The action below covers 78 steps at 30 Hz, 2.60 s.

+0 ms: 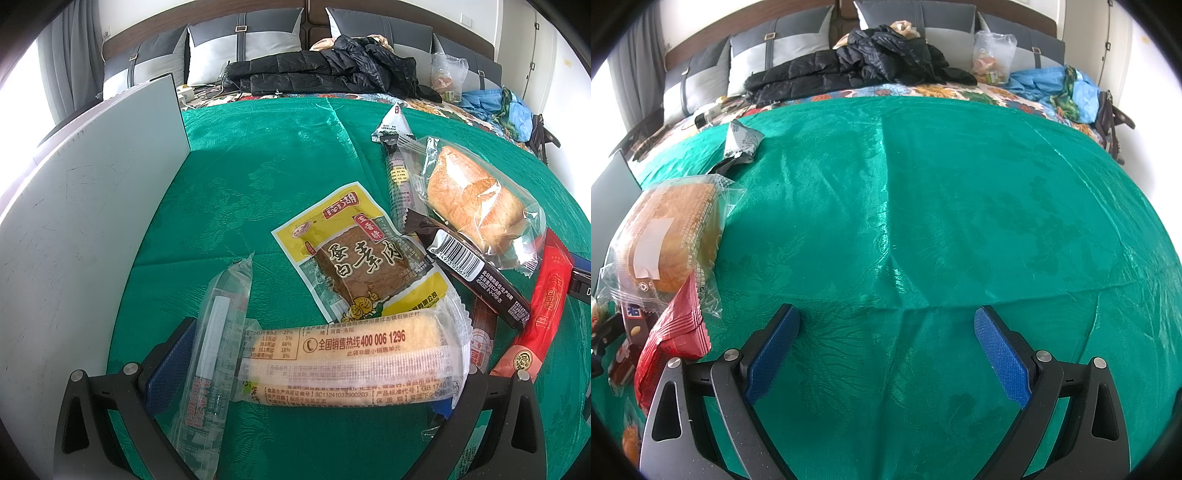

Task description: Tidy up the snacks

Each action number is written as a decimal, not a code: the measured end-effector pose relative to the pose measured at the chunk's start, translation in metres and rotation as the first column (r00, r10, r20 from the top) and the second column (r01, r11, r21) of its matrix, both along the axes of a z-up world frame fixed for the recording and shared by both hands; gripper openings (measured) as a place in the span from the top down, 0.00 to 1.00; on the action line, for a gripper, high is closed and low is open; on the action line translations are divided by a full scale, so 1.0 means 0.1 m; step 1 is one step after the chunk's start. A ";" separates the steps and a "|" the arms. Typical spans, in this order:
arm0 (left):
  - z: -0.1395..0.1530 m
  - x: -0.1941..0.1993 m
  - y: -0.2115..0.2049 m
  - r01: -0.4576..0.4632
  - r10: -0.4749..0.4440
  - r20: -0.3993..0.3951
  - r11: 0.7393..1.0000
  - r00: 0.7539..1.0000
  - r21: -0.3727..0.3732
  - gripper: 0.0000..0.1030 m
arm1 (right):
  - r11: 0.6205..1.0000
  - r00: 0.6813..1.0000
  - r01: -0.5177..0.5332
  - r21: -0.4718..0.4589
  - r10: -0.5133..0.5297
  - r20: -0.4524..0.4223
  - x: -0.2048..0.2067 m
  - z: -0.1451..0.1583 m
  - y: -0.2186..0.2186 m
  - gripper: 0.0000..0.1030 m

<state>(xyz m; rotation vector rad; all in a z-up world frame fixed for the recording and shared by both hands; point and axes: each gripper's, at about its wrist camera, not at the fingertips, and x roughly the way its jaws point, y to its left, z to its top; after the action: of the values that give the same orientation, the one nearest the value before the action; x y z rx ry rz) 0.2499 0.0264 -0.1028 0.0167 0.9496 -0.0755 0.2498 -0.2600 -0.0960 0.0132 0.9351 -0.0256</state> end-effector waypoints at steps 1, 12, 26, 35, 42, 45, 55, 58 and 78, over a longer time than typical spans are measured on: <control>0.00 0.00 0.00 0.000 0.000 0.000 1.000 1.000 0.000 0.00 | 1.000 1.000 0.000 0.000 0.000 0.000 0.00 0.00 0.00 0.05; 0.00 0.00 0.00 0.000 0.000 0.000 1.000 1.000 0.000 0.00 | 1.000 1.000 0.001 0.000 -0.001 0.000 0.01 0.00 0.01 0.05; 0.00 0.00 0.00 0.000 0.000 -0.001 1.000 1.000 0.000 0.00 | 1.000 1.000 0.001 -0.001 -0.001 0.001 0.01 0.00 0.01 0.05; 0.00 0.03 0.01 -0.004 0.004 -0.001 1.000 1.000 -0.001 0.00 | 1.000 1.000 0.002 -0.001 -0.002 0.001 0.00 0.00 0.00 0.05; 0.15 -0.41 0.17 -0.014 0.012 -0.042 0.998 0.999 -0.056 0.00 | 1.000 0.999 -0.016 0.015 0.017 -0.041 -0.04 0.06 -0.05 0.07; 0.36 -0.79 0.25 0.007 -0.006 0.006 0.991 1.000 -0.137 0.00 | 0.998 0.999 0.001 0.062 -0.003 0.035 -0.44 0.26 -0.16 0.07; 0.55 -1.42 0.03 0.069 -0.066 0.022 0.966 0.998 -0.247 0.00 | 0.991 0.989 0.031 0.134 -0.050 0.140 -1.88 0.42 -0.01 0.07; 0.57 -1.53 -0.09 0.094 -0.091 0.022 0.967 0.996 -0.236 0.00 | 0.993 0.991 -0.014 0.119 -0.002 0.134 -2.02 0.37 0.13 0.07; 0.53 -1.80 -0.30 0.139 -0.144 -0.026 0.979 0.989 -0.147 0.00 | 0.999 0.980 -0.044 0.017 0.040 0.193 -2.19 0.25 0.05 0.07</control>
<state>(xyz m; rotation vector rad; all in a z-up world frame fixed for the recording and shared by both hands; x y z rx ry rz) 0.0695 -0.0035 -0.0496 -0.0517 0.9764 -0.2769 0.0309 -0.2554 -0.0713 0.0148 0.7415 0.0247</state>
